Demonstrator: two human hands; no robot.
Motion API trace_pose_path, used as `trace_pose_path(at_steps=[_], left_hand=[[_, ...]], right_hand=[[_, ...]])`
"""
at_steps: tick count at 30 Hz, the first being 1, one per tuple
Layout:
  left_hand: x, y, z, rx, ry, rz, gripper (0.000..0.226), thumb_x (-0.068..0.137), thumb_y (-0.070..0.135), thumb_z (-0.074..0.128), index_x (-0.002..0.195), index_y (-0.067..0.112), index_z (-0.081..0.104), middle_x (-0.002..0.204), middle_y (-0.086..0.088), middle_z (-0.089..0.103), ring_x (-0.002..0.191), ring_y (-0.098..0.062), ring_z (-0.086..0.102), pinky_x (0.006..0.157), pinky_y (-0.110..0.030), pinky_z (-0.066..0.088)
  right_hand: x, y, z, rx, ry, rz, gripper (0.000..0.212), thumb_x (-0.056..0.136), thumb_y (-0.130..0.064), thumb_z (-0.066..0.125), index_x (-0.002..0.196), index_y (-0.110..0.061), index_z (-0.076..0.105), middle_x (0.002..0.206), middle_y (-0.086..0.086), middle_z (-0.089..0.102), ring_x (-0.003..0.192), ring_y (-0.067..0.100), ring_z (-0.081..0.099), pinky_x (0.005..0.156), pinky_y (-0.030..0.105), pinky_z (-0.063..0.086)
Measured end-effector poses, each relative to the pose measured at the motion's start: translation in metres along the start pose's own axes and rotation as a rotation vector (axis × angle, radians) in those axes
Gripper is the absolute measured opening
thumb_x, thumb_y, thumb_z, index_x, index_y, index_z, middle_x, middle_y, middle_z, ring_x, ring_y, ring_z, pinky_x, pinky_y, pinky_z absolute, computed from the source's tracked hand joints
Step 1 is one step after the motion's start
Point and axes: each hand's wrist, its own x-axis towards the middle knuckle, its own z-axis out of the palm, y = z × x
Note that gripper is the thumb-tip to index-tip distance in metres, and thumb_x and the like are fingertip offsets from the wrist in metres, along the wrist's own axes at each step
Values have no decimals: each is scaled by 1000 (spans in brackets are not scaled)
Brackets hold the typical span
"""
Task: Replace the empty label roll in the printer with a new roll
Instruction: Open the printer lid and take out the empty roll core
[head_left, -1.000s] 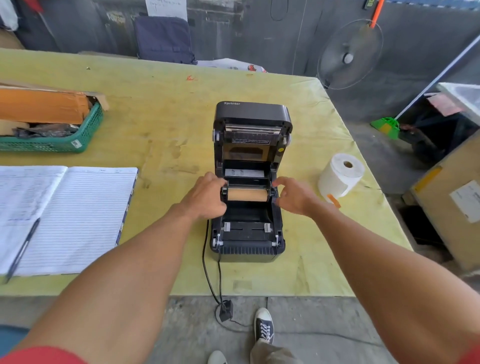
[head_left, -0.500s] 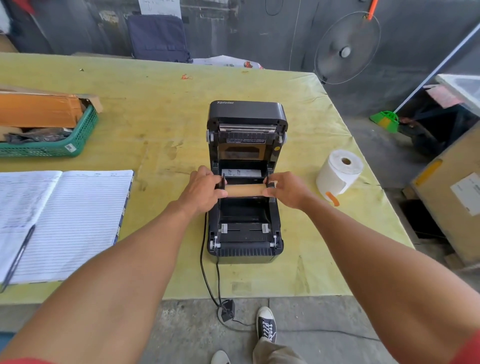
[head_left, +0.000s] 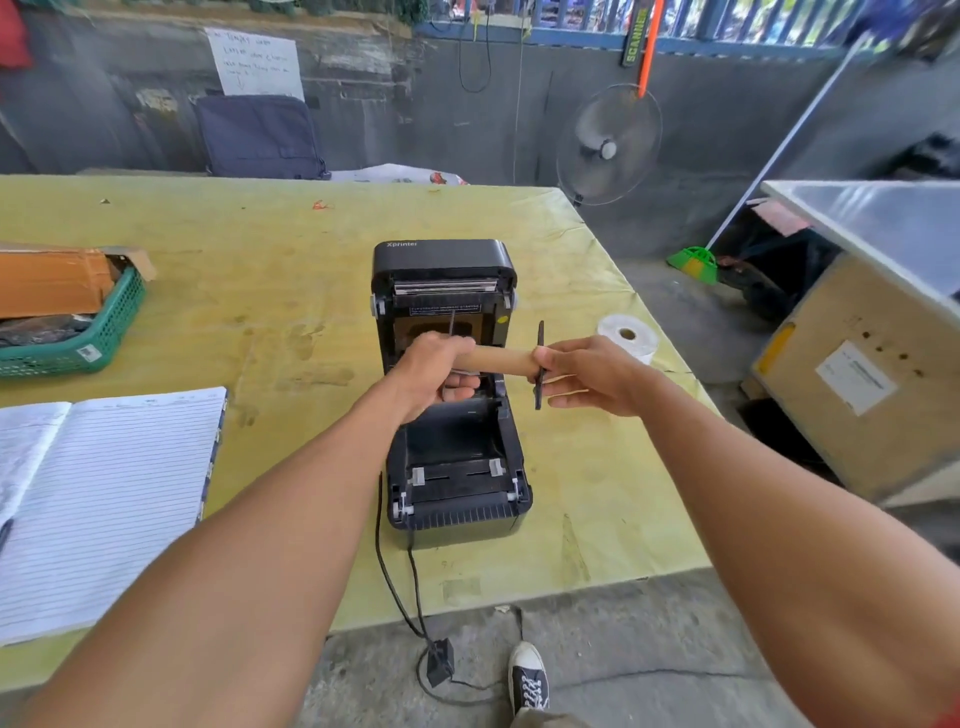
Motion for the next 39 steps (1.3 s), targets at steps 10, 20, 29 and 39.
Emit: trace_pose_path(at_steps=[10, 20, 29, 39], left_hand=[[10, -7, 92, -139, 6, -11, 40, 86, 28, 74, 112, 5, 53, 91, -17, 70, 64, -15, 68, 48, -21, 50], [36, -64, 184, -132, 97, -181, 34, 85, 25, 75, 106, 4, 57, 73, -11, 72, 65, -21, 66, 54, -27, 52], [22, -134, 238, -238, 275, -367, 31, 86, 20, 74, 106, 3, 58, 72, -12, 71, 78, -28, 65, 65, -32, 48], [21, -127, 243, -279, 341, -370, 19, 86, 17, 73, 95, 6, 59, 72, -14, 70, 83, -30, 62, 80, -40, 44]], right_hand=[[-29, 27, -65, 90, 57, 91, 35, 94, -29, 68, 113, 0, 69, 92, 10, 73, 76, 22, 71, 85, 41, 60], [-14, 110, -148, 86, 65, 271, 23, 92, -21, 70, 99, 1, 68, 94, 17, 68, 76, 28, 69, 81, 41, 62], [-7, 201, -165, -826, 238, 119, 30, 88, -33, 67, 98, -14, 46, 92, 11, 59, 72, 29, 57, 58, 35, 45], [8, 212, -170, -636, 320, 11, 38, 92, -40, 65, 115, -11, 59, 101, 7, 60, 84, 26, 61, 72, 36, 51]])
